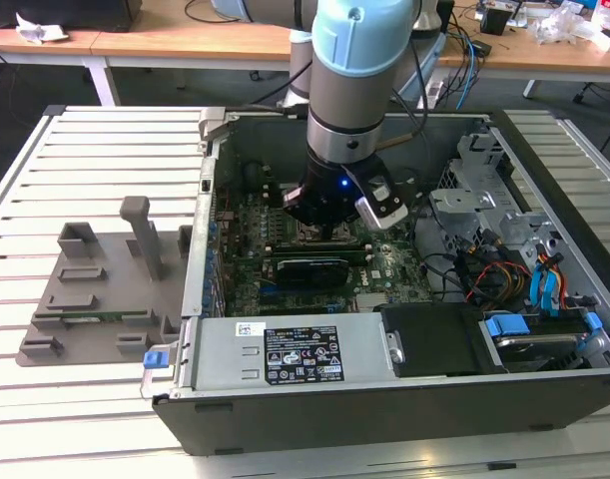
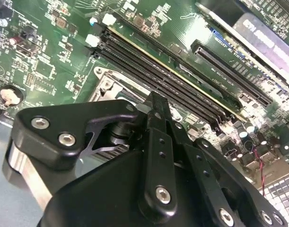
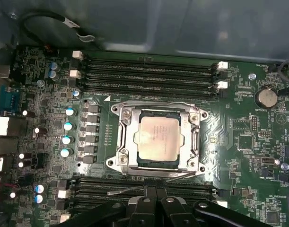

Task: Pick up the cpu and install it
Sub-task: 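Install the second cpu locking lever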

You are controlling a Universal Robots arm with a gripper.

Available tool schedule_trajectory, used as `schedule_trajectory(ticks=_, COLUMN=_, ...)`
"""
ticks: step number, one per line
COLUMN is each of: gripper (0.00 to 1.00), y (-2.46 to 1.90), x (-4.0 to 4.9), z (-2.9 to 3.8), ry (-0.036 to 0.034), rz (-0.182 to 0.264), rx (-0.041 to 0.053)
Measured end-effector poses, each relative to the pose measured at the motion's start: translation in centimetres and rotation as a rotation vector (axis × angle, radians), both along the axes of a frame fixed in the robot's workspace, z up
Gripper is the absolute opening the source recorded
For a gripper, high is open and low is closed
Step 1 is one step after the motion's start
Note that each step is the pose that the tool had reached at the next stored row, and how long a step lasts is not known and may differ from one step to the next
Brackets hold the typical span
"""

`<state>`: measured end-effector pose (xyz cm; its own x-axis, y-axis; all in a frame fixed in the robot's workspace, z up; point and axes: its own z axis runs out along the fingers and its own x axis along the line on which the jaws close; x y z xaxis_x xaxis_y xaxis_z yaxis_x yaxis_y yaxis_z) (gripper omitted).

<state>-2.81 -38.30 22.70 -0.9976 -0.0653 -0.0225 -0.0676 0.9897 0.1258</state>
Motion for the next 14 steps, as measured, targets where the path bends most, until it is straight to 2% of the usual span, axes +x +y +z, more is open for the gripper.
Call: schedule_trajectory(ticks=14, gripper=0.11, y=0.00, x=-0.60, z=-0.74, ry=0.0000, rz=0.000, rx=0.0000)
